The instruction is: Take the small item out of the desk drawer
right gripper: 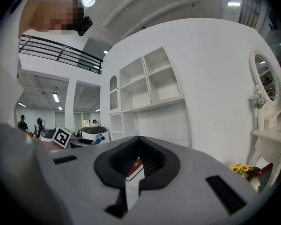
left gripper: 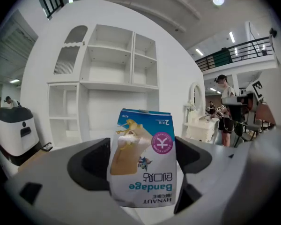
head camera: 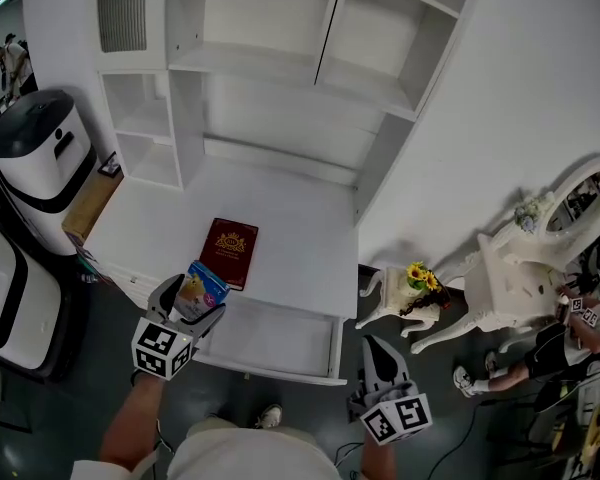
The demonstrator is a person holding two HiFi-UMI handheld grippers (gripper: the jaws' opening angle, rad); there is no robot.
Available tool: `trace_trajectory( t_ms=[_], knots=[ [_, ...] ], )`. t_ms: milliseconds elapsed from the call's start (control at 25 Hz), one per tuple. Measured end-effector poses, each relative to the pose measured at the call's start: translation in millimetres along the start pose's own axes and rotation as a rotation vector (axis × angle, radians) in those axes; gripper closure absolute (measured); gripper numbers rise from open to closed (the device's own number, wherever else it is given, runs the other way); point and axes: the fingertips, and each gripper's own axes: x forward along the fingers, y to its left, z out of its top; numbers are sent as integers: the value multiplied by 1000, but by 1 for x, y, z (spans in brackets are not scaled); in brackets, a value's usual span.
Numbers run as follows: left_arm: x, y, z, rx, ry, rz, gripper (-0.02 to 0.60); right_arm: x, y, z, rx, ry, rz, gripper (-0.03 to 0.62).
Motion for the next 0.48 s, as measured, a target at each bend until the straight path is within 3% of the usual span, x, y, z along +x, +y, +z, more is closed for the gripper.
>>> trace_trajectory(
  t_ms=[240,480],
  knots=[
    [-33,10,53,17,-136,18,144,10,5,9,-20,-20,0,585],
    [-65,24,83,23,-219,59,144,13,-2,15,-28,-28,-33,585]
  ],
)
